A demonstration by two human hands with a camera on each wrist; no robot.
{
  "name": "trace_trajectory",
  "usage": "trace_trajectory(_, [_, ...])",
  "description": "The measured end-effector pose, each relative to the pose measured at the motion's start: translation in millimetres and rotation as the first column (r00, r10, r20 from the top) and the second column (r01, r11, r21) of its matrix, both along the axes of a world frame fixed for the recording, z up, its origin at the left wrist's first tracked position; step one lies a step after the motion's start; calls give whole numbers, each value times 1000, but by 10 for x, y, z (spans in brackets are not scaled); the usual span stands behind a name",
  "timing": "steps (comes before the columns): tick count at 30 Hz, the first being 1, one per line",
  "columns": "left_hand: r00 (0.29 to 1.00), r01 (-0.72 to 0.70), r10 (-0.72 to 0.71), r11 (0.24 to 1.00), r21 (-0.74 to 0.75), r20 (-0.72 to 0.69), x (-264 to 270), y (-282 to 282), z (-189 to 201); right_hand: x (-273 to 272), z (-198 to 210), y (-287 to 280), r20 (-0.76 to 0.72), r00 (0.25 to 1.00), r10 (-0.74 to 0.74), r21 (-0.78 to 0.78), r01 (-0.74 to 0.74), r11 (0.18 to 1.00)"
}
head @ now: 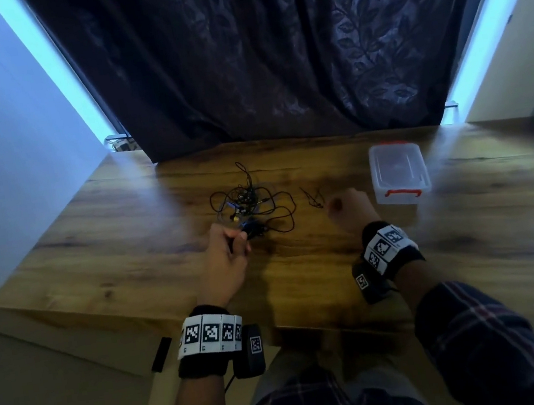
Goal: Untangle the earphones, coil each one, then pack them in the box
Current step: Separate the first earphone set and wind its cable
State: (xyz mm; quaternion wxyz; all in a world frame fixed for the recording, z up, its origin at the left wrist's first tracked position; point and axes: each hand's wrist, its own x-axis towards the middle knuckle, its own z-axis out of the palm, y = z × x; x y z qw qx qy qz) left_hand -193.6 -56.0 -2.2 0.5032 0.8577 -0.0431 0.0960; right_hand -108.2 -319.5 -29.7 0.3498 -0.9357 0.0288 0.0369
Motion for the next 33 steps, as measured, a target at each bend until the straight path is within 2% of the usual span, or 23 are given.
trace_trajectory(3, [998,-44,45,999,-8,33,135,37,88,223,-45,-159,-53,996,-72,-114,65,991])
trace_trajectory(7, [991,-107,107,994,-8,83,403,50,332,456,7,-214,-120,992,-30,-177,9,984])
trace_trajectory(11, [984,-122,132,988,-93,115,583,-8,509,573,27,-163,-170,985,-3,-218,-35,975])
trace_trajectory(16, [981,-135,157,975,-178,115,538,-97,470,605,0,-174,-176,984,20,-217,-59,974])
trace_trajectory(20, [990,-81,102,978,-192,100,453,-147,398,588,47,-216,-194,979,58,-222,-102,970])
trace_trajectory(24, [989,-78,100,979,-188,110,420,-109,374,589,168,-208,-149,987,57,-213,-88,973])
trace_trajectory(28, [990,-77,99,977,-196,103,436,-78,332,593,268,-162,-20,1000,23,-183,-26,983])
trace_trajectory(33, [987,-70,95,980,-184,129,501,-92,307,568,371,-104,74,997,37,-21,-35,999])
